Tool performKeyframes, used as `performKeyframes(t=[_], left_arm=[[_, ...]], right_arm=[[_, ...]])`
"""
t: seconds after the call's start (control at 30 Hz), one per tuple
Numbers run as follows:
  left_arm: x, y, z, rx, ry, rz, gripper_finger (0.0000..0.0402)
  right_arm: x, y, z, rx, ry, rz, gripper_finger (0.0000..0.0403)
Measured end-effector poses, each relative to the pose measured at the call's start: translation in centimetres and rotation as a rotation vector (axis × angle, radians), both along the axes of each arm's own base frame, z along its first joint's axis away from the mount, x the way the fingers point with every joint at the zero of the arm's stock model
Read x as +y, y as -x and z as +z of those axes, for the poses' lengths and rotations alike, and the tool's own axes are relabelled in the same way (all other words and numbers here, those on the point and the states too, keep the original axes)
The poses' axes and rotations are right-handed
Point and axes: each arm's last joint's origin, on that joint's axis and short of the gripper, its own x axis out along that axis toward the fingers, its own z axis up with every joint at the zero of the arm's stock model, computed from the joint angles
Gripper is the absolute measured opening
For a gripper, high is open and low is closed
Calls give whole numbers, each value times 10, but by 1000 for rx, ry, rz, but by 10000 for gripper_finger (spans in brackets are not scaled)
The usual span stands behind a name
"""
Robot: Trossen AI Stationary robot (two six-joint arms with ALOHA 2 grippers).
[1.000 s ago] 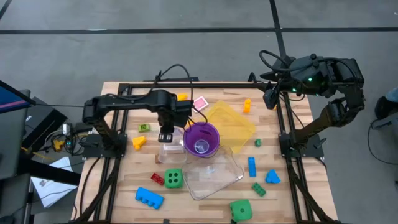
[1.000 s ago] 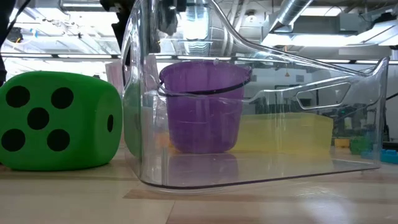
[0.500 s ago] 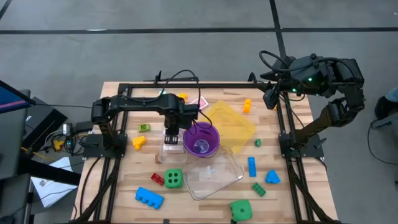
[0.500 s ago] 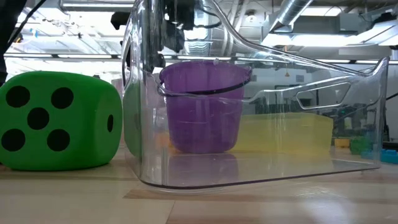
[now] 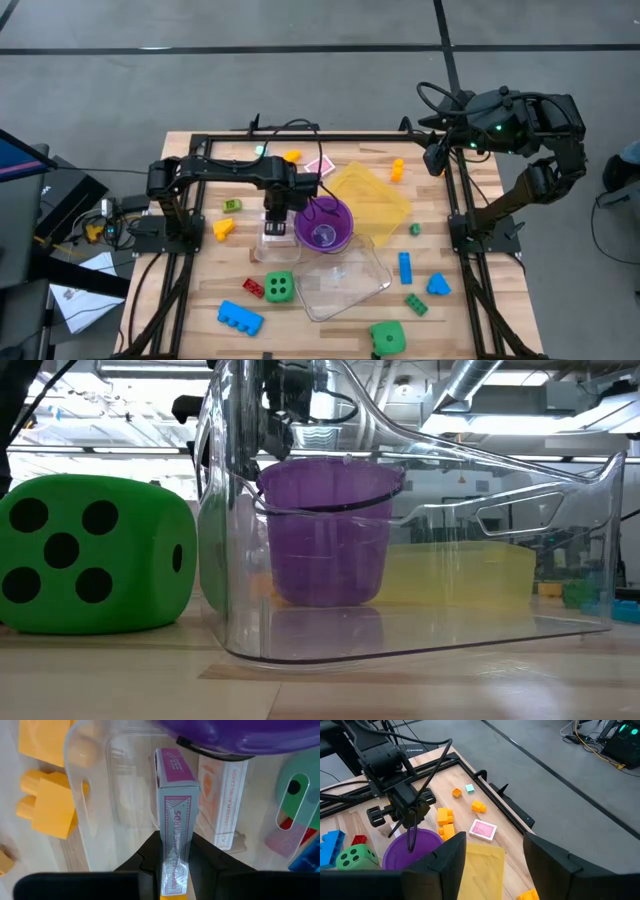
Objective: Pick & Place Toys
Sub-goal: Put the pink deck of cards into the white bin
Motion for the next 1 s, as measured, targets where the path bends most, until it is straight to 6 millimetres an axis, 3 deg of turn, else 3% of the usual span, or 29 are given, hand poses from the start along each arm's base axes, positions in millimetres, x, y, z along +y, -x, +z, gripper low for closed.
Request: performKeyframes(t=[0.3, 1.0], left_arm=[[1, -4, -3, -18, -26, -5, 58], [-9, 5, -36, 27, -34, -39, 58]], right_arm=[[0, 0, 0, 0, 0, 0, 191], [0, 0, 0, 0, 0, -2, 191]])
